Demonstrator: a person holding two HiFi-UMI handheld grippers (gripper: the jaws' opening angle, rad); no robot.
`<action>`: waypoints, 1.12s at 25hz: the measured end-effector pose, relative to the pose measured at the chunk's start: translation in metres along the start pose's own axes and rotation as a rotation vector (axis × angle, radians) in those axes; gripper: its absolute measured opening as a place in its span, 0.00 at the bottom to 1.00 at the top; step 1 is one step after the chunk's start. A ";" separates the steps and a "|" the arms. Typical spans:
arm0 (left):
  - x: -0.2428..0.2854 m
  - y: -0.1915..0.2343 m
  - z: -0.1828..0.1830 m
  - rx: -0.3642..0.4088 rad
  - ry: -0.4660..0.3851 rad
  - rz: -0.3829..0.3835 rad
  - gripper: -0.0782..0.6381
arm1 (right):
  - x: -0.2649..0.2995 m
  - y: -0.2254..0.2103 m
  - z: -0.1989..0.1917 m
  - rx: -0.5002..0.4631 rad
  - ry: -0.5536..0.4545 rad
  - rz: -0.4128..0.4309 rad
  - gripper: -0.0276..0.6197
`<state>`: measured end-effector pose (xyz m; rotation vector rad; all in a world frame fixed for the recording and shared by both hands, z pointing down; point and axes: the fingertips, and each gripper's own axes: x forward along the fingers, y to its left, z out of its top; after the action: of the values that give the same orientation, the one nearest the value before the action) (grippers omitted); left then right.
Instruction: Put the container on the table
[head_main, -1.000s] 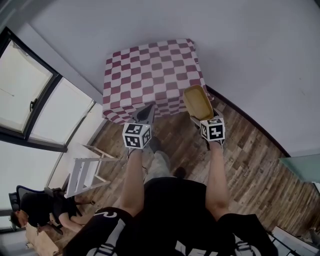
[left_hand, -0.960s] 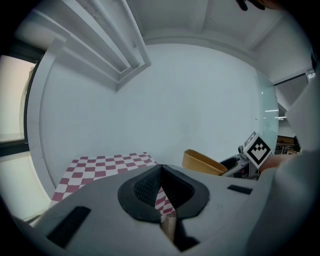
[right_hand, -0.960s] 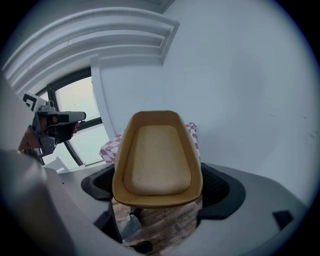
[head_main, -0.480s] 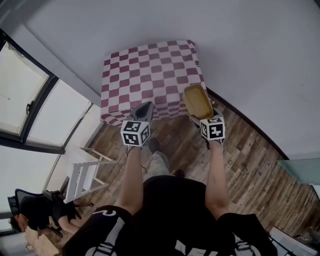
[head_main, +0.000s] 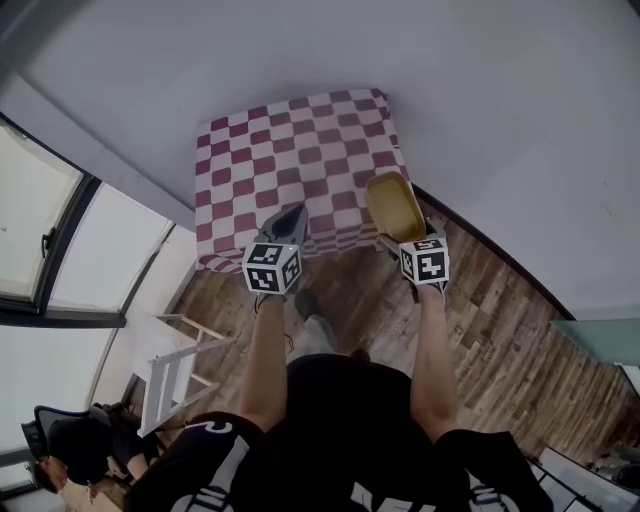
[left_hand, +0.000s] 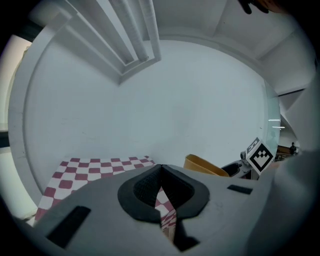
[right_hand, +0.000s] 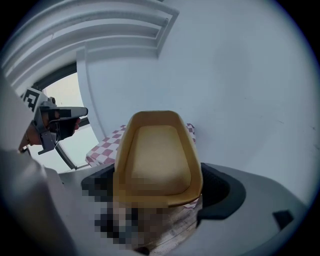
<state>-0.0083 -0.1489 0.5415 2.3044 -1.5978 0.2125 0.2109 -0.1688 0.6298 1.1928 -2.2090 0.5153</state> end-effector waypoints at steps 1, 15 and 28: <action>0.006 0.005 0.002 0.000 0.006 -0.007 0.14 | 0.005 0.000 0.004 0.004 0.003 -0.004 0.83; 0.052 0.089 0.010 -0.023 0.062 -0.023 0.14 | 0.077 0.017 0.052 0.014 0.058 -0.025 0.83; 0.056 0.173 0.008 -0.039 0.099 -0.007 0.14 | 0.139 0.068 0.091 -0.024 0.082 -0.010 0.83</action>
<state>-0.1494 -0.2559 0.5819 2.2334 -1.5320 0.2866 0.0654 -0.2721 0.6452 1.1491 -2.1332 0.5234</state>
